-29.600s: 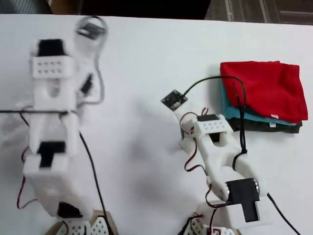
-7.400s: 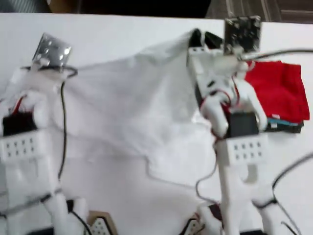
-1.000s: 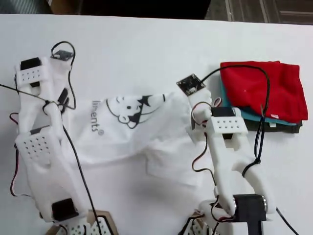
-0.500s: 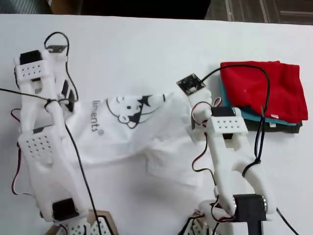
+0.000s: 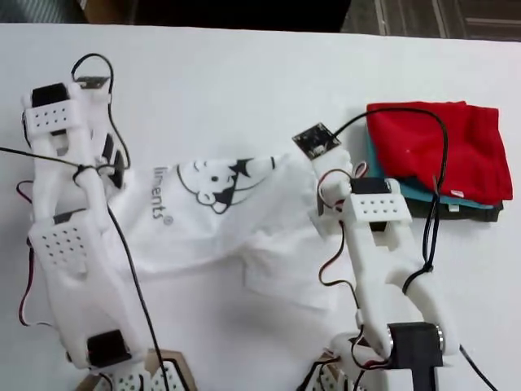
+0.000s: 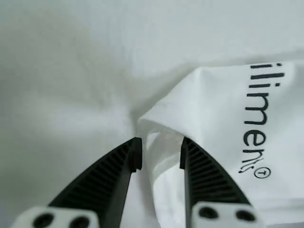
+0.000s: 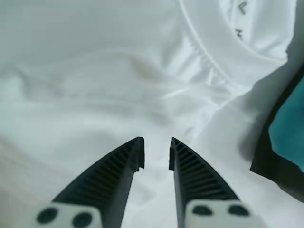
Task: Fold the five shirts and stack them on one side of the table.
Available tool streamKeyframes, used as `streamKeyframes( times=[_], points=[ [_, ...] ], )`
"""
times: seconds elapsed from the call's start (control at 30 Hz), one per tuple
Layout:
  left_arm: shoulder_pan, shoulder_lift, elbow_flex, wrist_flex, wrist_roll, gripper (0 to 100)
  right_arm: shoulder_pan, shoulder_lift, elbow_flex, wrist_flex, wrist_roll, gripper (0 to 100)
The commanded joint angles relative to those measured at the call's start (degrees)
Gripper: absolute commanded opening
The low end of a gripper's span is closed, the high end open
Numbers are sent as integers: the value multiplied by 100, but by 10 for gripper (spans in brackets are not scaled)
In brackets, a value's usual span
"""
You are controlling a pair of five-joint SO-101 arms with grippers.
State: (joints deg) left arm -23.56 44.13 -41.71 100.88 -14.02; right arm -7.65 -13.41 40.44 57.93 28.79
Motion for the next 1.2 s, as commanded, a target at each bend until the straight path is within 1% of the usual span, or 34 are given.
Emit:
streamKeyframes(
  times=[0.0,0.13,0.2,0.3,0.4,0.53,0.83,1.03,1.17],
  points=[
    [176,-941,163,141,44,158,-31,4,-237,-66,-53,101],
    [273,-1582,620,105,53,158,-31,4,-237,-66,-53,101],
    [273,-1644,927,18,53,158,-31,4,-237,-66,-53,101],
    [255,-1565,1455,-448,53,158,-31,4,-237,-66,-53,101],
    [97,-1371,1727,-949,141,158,4,4,-237,-66,-53,101],
    [-132,-1037,1596,-1143,299,158,4,4,-220,-66,-53,101],
    [-88,-510,1455,-1178,527,158,-22,4,-220,-66,-53,101],
    [-70,-229,1446,-1442,536,155,4,4,-220,-66,-53,101],
    [-9,-237,1077,-1204,536,80,-22,4,-220,-66,-53,101]
  ],
)
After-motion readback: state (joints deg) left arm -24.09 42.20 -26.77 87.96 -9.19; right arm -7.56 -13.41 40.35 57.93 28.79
